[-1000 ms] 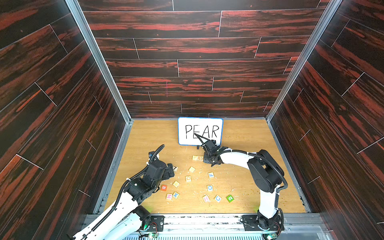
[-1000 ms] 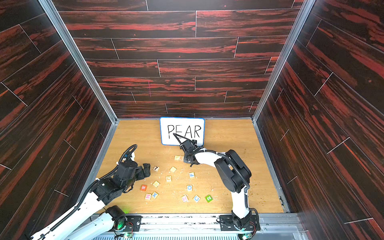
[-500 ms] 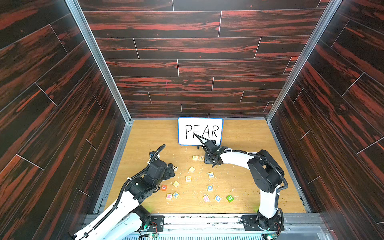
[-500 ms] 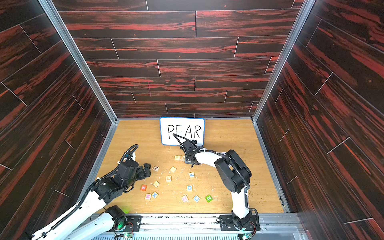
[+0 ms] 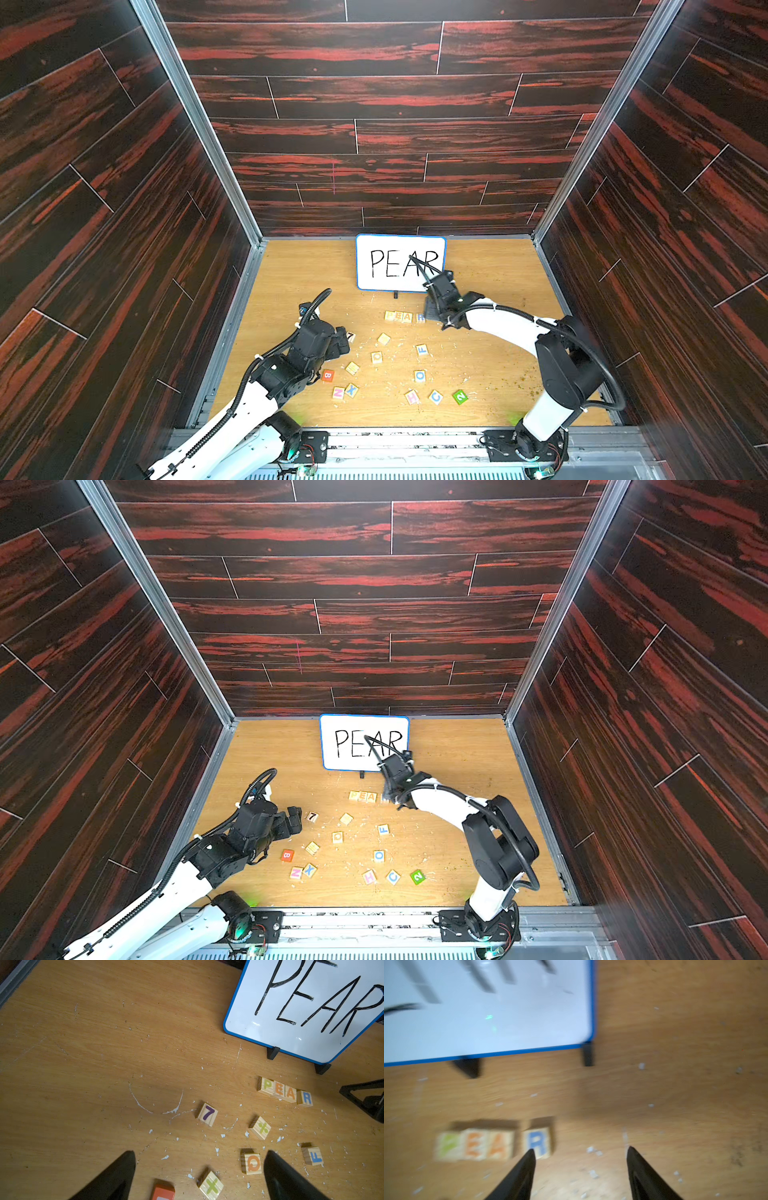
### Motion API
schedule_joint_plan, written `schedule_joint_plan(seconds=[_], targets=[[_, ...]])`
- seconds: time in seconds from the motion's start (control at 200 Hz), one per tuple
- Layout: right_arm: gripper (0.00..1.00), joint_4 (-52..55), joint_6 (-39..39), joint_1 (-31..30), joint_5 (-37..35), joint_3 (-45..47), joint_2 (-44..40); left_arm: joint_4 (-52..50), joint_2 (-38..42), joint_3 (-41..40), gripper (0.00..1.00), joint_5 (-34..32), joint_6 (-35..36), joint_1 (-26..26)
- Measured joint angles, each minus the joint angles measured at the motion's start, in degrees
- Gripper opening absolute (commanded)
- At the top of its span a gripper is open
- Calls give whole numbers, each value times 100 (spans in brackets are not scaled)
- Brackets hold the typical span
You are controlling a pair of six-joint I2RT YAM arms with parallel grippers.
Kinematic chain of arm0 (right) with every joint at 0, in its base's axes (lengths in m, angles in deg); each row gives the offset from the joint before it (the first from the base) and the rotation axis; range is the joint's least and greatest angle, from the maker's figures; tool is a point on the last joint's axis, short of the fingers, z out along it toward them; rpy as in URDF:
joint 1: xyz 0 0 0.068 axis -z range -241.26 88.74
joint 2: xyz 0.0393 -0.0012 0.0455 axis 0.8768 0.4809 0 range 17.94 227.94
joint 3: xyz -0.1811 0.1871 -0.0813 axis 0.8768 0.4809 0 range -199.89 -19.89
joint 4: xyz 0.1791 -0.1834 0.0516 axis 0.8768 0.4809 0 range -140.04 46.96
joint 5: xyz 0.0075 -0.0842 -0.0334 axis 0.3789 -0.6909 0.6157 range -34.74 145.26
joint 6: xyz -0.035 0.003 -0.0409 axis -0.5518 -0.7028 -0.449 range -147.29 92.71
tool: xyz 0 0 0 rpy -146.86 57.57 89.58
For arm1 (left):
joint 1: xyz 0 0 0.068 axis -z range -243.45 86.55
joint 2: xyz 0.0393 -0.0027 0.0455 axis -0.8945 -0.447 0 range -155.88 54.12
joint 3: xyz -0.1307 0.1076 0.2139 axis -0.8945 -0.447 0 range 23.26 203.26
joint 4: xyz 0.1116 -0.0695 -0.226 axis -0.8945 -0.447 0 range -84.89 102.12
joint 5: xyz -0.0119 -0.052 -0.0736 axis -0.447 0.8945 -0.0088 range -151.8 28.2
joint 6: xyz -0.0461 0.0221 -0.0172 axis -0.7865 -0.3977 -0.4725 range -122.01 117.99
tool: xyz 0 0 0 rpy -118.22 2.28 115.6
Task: Spell the uppercase word “pear” with letter blocks
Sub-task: Move the letter block to the center of the board, then adjust the letter block at the center of the board.
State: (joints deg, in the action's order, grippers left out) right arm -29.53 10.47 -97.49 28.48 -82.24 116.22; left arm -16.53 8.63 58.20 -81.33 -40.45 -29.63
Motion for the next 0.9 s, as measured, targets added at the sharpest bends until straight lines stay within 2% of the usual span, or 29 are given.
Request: schedule_joint_plan(seconds=[0.251,0.426,0.902], targets=[[81,-133,-212,46,87,9,317,2,-68,0,99,-2,2,-2],[81,-118,-247,46,122,7,566,0,-68,0,99,-2,2,0],[81,-269,-380,46,435,7,595,17,-133,4,99,0,0,-2]])
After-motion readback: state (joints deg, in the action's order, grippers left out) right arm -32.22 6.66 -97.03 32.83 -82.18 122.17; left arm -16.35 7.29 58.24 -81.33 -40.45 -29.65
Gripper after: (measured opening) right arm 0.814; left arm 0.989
